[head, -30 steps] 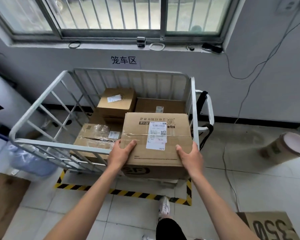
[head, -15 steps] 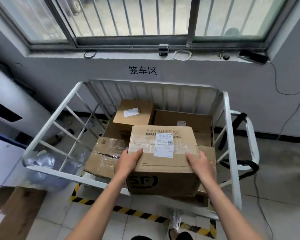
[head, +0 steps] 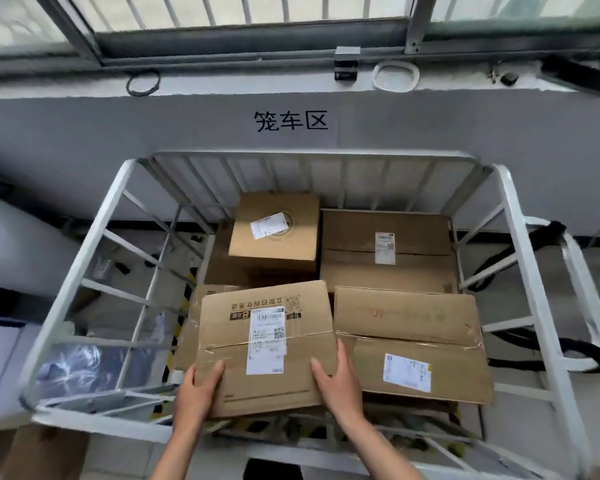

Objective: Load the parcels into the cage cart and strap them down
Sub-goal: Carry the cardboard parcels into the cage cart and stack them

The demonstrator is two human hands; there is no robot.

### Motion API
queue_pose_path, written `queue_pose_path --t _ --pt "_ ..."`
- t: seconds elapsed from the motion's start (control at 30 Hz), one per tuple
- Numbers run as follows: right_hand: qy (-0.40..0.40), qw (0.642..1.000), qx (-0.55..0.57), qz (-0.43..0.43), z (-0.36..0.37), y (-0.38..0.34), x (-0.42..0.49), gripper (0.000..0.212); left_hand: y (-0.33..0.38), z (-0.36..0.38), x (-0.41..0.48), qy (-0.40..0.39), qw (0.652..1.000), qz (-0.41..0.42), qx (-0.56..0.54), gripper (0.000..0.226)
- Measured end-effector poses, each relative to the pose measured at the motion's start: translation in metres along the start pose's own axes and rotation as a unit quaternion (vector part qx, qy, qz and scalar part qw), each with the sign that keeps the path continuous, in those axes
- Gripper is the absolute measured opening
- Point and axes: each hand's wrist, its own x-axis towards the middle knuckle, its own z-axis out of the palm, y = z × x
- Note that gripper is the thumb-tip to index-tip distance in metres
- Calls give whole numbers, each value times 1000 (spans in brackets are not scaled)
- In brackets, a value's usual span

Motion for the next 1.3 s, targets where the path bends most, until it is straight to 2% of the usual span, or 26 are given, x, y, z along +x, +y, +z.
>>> queue_pose_path --t 0.07,0.13,0.2,0.27,0.43,0.57,0.77,0.97,1.1,1.2,1.3 --pt "-5 1000 23 14 32 -10 20 90 8 -16 43 -17 1000 0 1 77" --pt "-8 999 41 34 60 -17 44 106 15 -26 85 -33 999 10 7 75" --pt "-9 997 51 55 87 -23 73 96 19 -30 133 -51 999 10 6 80" --pt "-4 996 56 63 108 -25 101 84 26 -26 173 -67 998 20 5 72" --pt "5 993 52 109 139 1 165 81 29 9 253 -120 992 33 34 68" --pt "29 984 39 169 145 35 178 79 12 48 285 -158 986 16 60 70" --pt "62 971 13 231 143 83 177 80 -15 102 284 -213 973 -13 88 66" --pt "63 976 -85 192 131 92 182 74 -40 124 277 -207 976 -25 67 72" --pt "112 965 -196 130 125 83 199 57 -36 138 286 -193 980 -15 55 67" --pt "105 965 -195 140 122 80 208 53 -32 144 290 -185 981 -10 60 68" --pt "90 972 -180 119 117 82 199 56 -35 141 282 -170 982 -1 86 88"
